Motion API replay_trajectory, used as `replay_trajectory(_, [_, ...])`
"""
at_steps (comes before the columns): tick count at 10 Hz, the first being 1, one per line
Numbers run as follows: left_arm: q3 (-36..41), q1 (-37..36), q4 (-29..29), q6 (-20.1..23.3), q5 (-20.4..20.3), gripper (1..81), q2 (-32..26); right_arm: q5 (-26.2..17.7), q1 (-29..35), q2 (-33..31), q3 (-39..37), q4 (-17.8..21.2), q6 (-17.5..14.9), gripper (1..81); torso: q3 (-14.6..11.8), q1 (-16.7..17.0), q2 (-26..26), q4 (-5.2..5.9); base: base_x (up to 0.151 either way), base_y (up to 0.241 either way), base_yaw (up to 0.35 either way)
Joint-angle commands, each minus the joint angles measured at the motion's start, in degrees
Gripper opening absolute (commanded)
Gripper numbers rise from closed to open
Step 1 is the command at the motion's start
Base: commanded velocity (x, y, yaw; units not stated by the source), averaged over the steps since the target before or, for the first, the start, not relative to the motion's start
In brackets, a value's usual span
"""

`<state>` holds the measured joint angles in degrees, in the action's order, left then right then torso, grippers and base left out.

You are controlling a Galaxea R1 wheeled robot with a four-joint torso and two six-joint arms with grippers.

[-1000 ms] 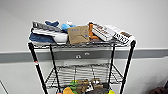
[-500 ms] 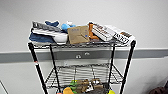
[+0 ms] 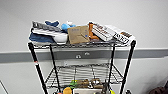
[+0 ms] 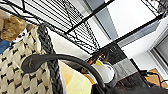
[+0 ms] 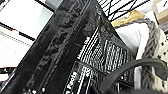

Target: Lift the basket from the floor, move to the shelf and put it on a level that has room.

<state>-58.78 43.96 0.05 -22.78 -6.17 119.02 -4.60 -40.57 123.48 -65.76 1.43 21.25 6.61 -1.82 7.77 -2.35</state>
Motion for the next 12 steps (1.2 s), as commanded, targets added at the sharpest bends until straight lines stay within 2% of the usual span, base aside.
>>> replay_trajectory(1, [7.09, -10.42, 0.83, 0.03, -2.53, 1.0, -1.75, 4.6, 12.56, -1.71, 7.13, 1.39, 2.2, 1.0, 0.0, 0.0, 0.0, 0.0, 0.0, 0.0, 0.0])
replay_trajectory(7, [12.2, -16.66, 0.83, -2.16, -2.53, 1.0, -6.24, 2.85, 20.64, -7.43, 11.27, 1.65, 7.14, 1.0, 0.0, 0.0, 0.0, 0.0, 0.0, 0.0, 0.0])
replay_trajectory(11, [12.73, -22.46, 0.83, -5.07, -2.36, 1.0, -7.3, 2.4, 26.71, -7.78, 11.36, 1.65, 10.48, 1.0, 0.0, 0.0, 0.0, 0.0, 0.0, 0.0, 0.0])
replay_trajectory(12, [12.64, -23.78, 0.83, -5.87, -2.27, 1.0, -7.3, 0.9, 28.29, -7.87, 11.36, 1.56, 11.36, 1.0, 0.0, 0.0, 0.0, 0.0, 0.0, 0.0, 0.0])
